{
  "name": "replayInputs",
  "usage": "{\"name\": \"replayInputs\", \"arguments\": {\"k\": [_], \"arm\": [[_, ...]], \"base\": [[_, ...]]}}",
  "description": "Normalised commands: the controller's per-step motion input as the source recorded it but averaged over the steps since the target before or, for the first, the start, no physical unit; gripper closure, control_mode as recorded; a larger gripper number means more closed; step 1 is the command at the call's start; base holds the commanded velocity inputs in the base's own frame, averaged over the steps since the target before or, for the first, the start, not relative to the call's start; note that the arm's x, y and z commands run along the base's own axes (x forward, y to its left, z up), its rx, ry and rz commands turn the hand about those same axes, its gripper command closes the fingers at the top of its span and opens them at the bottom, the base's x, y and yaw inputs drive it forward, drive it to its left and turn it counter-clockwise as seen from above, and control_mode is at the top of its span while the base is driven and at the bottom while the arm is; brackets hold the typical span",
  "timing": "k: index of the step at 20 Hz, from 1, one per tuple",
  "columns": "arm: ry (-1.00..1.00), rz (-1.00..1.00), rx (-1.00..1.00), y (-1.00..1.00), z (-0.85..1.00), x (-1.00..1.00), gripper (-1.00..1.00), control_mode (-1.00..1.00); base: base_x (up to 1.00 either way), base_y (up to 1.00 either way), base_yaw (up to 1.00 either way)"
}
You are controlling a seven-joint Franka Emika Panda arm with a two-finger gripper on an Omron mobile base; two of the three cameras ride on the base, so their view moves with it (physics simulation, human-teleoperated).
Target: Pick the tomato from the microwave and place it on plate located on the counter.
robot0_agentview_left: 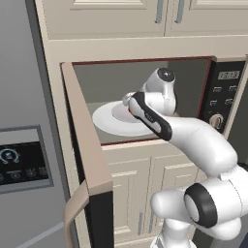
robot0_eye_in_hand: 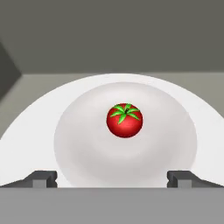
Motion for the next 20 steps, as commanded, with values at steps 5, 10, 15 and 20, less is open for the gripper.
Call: {"name": "replayInputs", "arguments": {"k": [5,10,15,20], "arm": [[0.02,0.00,-0.04,0.03,-0.50,0.36,-1.00,-1.00],[-0.06,0.00,-0.01,0.00,-0.47,0.08,-1.00,-1.00],[0.00,0.00,0.00,0.00,-0.12,0.35,-1.00,-1.00],[0.04,0.00,0.00,0.00,0.00,0.49,-1.00,-1.00]], "base": [[0.00,0.00,0.00],[0.00,0.00,0.00],[0.00,0.00,0.00],[0.00,0.00,0.00]]}}
